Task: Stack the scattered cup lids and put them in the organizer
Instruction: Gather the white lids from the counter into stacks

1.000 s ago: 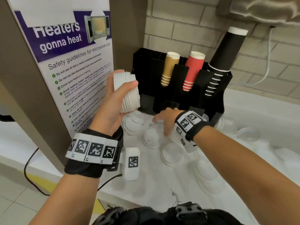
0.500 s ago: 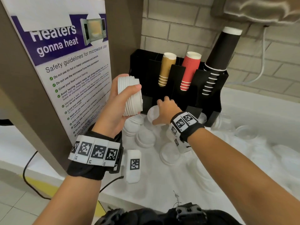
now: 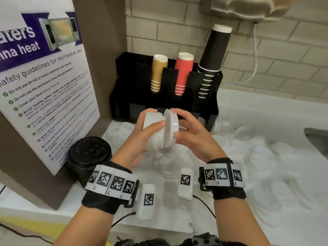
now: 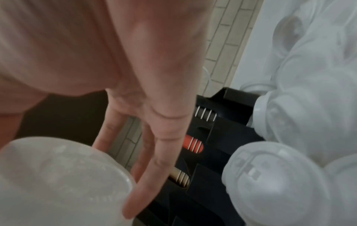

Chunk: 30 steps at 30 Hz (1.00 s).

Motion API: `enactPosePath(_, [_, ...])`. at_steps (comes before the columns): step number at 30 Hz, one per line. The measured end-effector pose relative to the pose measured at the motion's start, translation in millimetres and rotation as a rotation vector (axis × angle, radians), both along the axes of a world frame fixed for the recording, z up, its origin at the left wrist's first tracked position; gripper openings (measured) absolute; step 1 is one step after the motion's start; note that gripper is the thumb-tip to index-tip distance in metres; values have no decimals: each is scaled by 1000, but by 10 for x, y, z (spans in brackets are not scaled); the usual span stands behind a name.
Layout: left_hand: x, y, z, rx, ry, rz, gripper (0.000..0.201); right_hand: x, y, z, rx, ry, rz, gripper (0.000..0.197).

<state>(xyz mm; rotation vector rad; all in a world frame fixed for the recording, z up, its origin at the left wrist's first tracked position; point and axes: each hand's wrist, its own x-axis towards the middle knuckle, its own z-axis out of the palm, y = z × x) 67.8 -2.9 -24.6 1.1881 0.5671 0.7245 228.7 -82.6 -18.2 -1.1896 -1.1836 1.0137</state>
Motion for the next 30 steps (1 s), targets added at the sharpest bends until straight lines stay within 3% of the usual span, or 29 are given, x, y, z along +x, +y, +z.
enactPosePath(8, [90,-133,-15,18,-35,-65,47,-45,-210,12,5,-152,-80,62])
enactPosePath(24, [211,-295,-95,-16,-79,-52,55,-62,-380,-73,65,-148,-160,59])
enactPosePath(28, [243,-264,-90,-29,-65,-36,59,59,-405,2,-45,-270,-169,55])
enactPosePath(30, [245,-236,-87,-36,-68,-27,58,251,-483,56,-123,-362,-282,42])
